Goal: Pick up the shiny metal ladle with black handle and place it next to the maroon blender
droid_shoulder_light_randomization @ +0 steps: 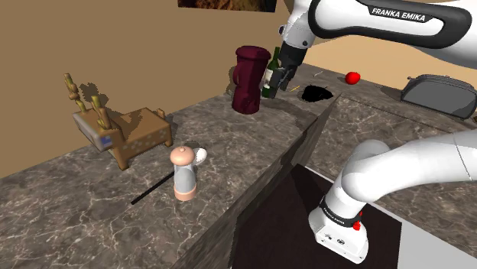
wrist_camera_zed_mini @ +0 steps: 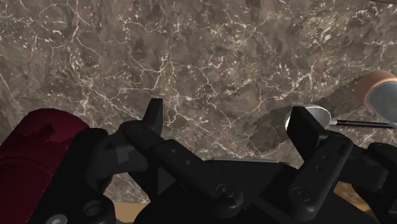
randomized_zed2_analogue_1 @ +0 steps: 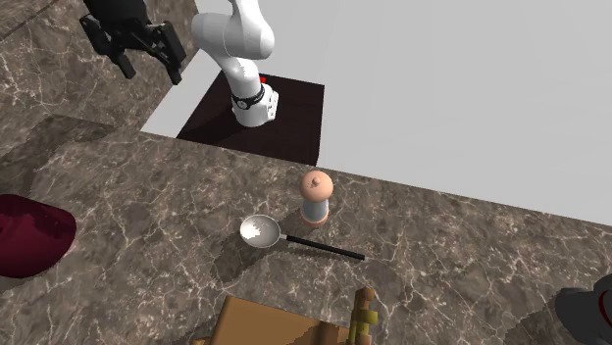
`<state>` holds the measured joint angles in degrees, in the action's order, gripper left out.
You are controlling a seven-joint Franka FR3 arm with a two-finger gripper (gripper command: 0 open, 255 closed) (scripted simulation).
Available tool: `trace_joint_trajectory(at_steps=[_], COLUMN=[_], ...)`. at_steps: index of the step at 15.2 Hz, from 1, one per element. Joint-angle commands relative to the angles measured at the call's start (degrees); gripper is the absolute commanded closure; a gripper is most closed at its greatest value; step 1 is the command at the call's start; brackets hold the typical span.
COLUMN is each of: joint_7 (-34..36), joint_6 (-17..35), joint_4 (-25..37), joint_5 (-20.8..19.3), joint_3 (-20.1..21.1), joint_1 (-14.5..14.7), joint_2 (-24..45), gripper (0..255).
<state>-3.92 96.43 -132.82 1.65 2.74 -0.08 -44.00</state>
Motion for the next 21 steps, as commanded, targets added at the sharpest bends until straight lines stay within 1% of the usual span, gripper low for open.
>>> trace_joint_trajectory(at_steps=[1,7,12,17,21], joint_7=[0.0,2.1,4.6,8.2,12.2], joint_6=[0.0,8.8,15.8,22.1,26.3], joint_4=[0.0,-1.7,-1.8,-0.5,1.4], joint_5=[0.0,-0.6,-2.6,-6.5,-11.7], joint_3=[0.0,6.8,12.7,18.8,23.8], joint_1=[0.0,2.7,4.1,4.7,4.5], joint_2=[0.0,6.1,12.5,20.2,27.3], gripper=[0,0,0,0,0])
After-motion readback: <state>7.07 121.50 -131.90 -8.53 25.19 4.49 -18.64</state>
